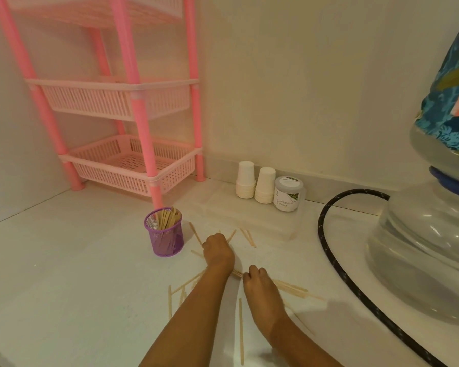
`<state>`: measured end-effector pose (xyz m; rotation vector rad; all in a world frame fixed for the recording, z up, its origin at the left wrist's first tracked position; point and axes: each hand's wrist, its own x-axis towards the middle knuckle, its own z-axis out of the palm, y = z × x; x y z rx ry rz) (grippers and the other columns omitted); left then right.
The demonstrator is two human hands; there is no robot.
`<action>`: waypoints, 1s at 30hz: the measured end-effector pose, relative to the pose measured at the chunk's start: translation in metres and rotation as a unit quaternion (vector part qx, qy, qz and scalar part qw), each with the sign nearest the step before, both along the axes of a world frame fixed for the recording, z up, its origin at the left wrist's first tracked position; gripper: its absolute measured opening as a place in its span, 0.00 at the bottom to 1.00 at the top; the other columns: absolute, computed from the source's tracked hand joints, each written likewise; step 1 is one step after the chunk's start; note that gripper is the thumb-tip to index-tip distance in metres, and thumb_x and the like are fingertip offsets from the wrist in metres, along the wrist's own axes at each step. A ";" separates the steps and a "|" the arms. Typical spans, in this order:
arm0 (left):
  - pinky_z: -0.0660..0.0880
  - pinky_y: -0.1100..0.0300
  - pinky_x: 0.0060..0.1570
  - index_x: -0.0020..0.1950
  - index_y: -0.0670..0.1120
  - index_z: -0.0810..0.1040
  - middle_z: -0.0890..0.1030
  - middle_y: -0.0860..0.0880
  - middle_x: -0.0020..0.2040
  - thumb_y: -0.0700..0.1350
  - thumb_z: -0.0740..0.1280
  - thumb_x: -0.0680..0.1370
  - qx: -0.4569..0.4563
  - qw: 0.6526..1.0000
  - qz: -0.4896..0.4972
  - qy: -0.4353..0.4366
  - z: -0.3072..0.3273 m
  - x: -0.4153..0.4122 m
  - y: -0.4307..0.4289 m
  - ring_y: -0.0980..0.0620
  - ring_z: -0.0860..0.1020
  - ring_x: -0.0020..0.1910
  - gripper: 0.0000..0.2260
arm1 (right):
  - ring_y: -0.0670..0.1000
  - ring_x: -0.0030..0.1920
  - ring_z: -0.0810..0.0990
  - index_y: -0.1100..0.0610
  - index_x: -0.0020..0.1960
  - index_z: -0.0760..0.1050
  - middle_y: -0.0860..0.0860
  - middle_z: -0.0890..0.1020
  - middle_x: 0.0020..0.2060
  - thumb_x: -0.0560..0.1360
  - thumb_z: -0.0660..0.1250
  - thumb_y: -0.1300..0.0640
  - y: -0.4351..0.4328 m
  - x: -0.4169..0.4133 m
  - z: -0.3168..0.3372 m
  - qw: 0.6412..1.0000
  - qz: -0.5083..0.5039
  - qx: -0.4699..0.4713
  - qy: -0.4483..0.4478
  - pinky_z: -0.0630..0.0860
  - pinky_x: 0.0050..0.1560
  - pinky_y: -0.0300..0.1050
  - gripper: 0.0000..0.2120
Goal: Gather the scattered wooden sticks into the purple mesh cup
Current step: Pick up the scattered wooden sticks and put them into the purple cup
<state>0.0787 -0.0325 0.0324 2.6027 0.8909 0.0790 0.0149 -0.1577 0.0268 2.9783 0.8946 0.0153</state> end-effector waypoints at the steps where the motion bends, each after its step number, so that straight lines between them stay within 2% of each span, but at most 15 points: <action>1: 0.72 0.57 0.60 0.61 0.39 0.74 0.76 0.41 0.62 0.33 0.58 0.79 0.000 1.000 -0.006 -0.002 -0.001 0.001 0.002 0.45 0.75 0.62 0.13 | 0.55 0.51 0.75 0.64 0.53 0.73 0.59 0.75 0.51 0.68 0.66 0.72 -0.003 0.006 -0.008 0.999 0.022 -0.020 -0.019 0.74 0.51 0.45 0.14; 3: 0.70 0.57 0.63 0.63 0.39 0.72 0.73 0.41 0.64 0.34 0.57 0.79 0.019 1.000 -0.020 -0.005 -0.002 0.000 0.002 0.45 0.73 0.64 0.13 | 0.56 0.54 0.72 0.63 0.57 0.69 0.60 0.72 0.54 0.71 0.60 0.74 -0.006 0.014 -0.014 0.997 0.044 -0.014 -0.056 0.72 0.55 0.48 0.16; 5: 0.69 0.57 0.63 0.64 0.39 0.71 0.70 0.41 0.65 0.34 0.57 0.79 0.032 0.999 -0.024 -0.005 -0.007 -0.002 0.000 0.44 0.71 0.64 0.14 | 0.54 0.50 0.75 0.62 0.55 0.72 0.58 0.75 0.51 0.69 0.65 0.72 -0.007 0.016 -0.012 0.997 0.030 -0.016 -0.068 0.75 0.50 0.46 0.15; 7: 0.71 0.56 0.61 0.63 0.38 0.72 0.70 0.41 0.64 0.31 0.57 0.79 0.037 0.999 -0.022 -0.017 -0.009 -0.004 -0.002 0.44 0.71 0.63 0.14 | 0.49 0.35 0.78 0.57 0.43 0.79 0.53 0.79 0.38 0.56 0.78 0.67 -0.009 0.017 -0.010 0.994 0.020 0.035 -0.097 0.77 0.34 0.41 0.18; 8: 0.72 0.56 0.60 0.62 0.38 0.73 0.70 0.41 0.64 0.31 0.57 0.78 0.038 0.999 -0.025 -0.023 -0.010 -0.006 -0.001 0.44 0.71 0.62 0.14 | 0.47 0.28 0.76 0.55 0.37 0.80 0.51 0.79 0.32 0.48 0.81 0.66 -0.011 0.020 -0.011 0.992 0.016 0.054 -0.116 0.75 0.28 0.39 0.20; 10: 0.73 0.56 0.59 0.62 0.38 0.73 0.71 0.41 0.63 0.30 0.58 0.78 0.048 0.998 -0.032 -0.024 -0.013 -0.006 0.000 0.45 0.72 0.61 0.14 | 0.46 0.26 0.76 0.54 0.35 0.81 0.50 0.79 0.28 0.44 0.82 0.67 -0.013 0.025 -0.011 0.985 0.008 0.105 -0.137 0.75 0.26 0.38 0.22; 12: 0.73 0.57 0.59 0.62 0.38 0.73 0.73 0.42 0.62 0.31 0.57 0.78 0.055 0.997 -0.041 -0.022 -0.014 -0.008 0.002 0.45 0.73 0.61 0.14 | 0.47 0.29 0.78 0.54 0.39 0.81 0.48 0.80 0.30 0.50 0.81 0.66 -0.017 0.031 -0.008 0.983 0.007 0.131 -0.128 0.76 0.30 0.40 0.20; 13: 0.73 0.57 0.59 0.62 0.39 0.73 0.74 0.42 0.61 0.31 0.57 0.79 0.063 0.997 -0.047 -0.024 -0.013 -0.009 0.003 0.45 0.73 0.61 0.14 | 0.48 0.32 0.79 0.54 0.42 0.81 0.48 0.81 0.33 0.56 0.79 0.64 -0.020 0.035 -0.006 0.981 0.013 0.144 -0.129 0.76 0.34 0.41 0.17; 15: 0.73 0.57 0.57 0.61 0.39 0.73 0.76 0.42 0.60 0.31 0.56 0.79 0.068 0.996 -0.051 -0.027 -0.012 -0.009 0.006 0.46 0.75 0.60 0.13 | 0.51 0.44 0.78 0.55 0.53 0.76 0.50 0.81 0.45 0.74 0.66 0.60 -0.027 0.045 -0.002 0.982 0.005 0.167 -0.083 0.72 0.47 0.44 0.08; 16: 0.73 0.57 0.56 0.60 0.39 0.73 0.77 0.42 0.59 0.31 0.56 0.79 0.067 0.996 -0.051 -0.028 -0.011 -0.010 0.008 0.46 0.76 0.59 0.13 | 0.52 0.49 0.76 0.54 0.57 0.72 0.50 0.79 0.50 0.78 0.58 0.58 -0.031 0.051 -0.003 0.982 -0.005 0.178 -0.057 0.68 0.51 0.45 0.09; 17: 0.73 0.57 0.55 0.60 0.39 0.73 0.77 0.42 0.58 0.32 0.56 0.79 0.069 0.996 -0.051 -0.029 -0.009 -0.010 0.009 0.46 0.77 0.58 0.12 | 0.52 0.51 0.74 0.54 0.58 0.70 0.50 0.78 0.52 0.79 0.54 0.57 -0.036 0.055 -0.004 0.981 -0.008 0.189 -0.040 0.67 0.54 0.45 0.11; 19: 0.74 0.56 0.53 0.60 0.40 0.72 0.78 0.43 0.57 0.33 0.56 0.79 0.076 0.995 -0.054 -0.035 -0.006 -0.012 0.010 0.45 0.78 0.56 0.12 | 0.51 0.53 0.74 0.53 0.61 0.69 0.50 0.78 0.54 0.81 0.52 0.52 -0.046 0.062 -0.006 0.981 -0.019 0.192 -0.032 0.66 0.56 0.46 0.13; 24: 0.71 0.55 0.55 0.64 0.40 0.67 0.74 0.42 0.60 0.33 0.55 0.79 0.067 0.992 -0.067 -0.082 -0.002 -0.016 0.009 0.45 0.74 0.58 0.13 | 0.50 0.59 0.72 0.51 0.64 0.70 0.48 0.76 0.58 0.78 0.56 0.40 -0.070 0.067 -0.012 0.993 -0.047 0.111 -0.018 0.65 0.59 0.45 0.20; 27: 0.68 0.55 0.56 0.64 0.40 0.67 0.73 0.42 0.60 0.34 0.52 0.80 0.039 0.988 -0.107 -0.107 -0.005 -0.023 0.008 0.44 0.72 0.58 0.13 | 0.50 0.61 0.71 0.49 0.65 0.71 0.47 0.75 0.61 0.76 0.59 0.39 -0.076 0.063 -0.015 0.995 -0.041 0.087 0.000 0.64 0.61 0.44 0.22; 30: 0.69 0.56 0.52 0.62 0.41 0.68 0.74 0.42 0.57 0.39 0.51 0.82 0.060 0.973 -0.187 -0.119 -0.010 -0.032 0.007 0.45 0.73 0.54 0.11 | 0.49 0.60 0.71 0.47 0.64 0.73 0.46 0.76 0.60 0.77 0.60 0.42 -0.076 0.057 -0.014 0.995 -0.033 0.094 -0.016 0.64 0.59 0.42 0.18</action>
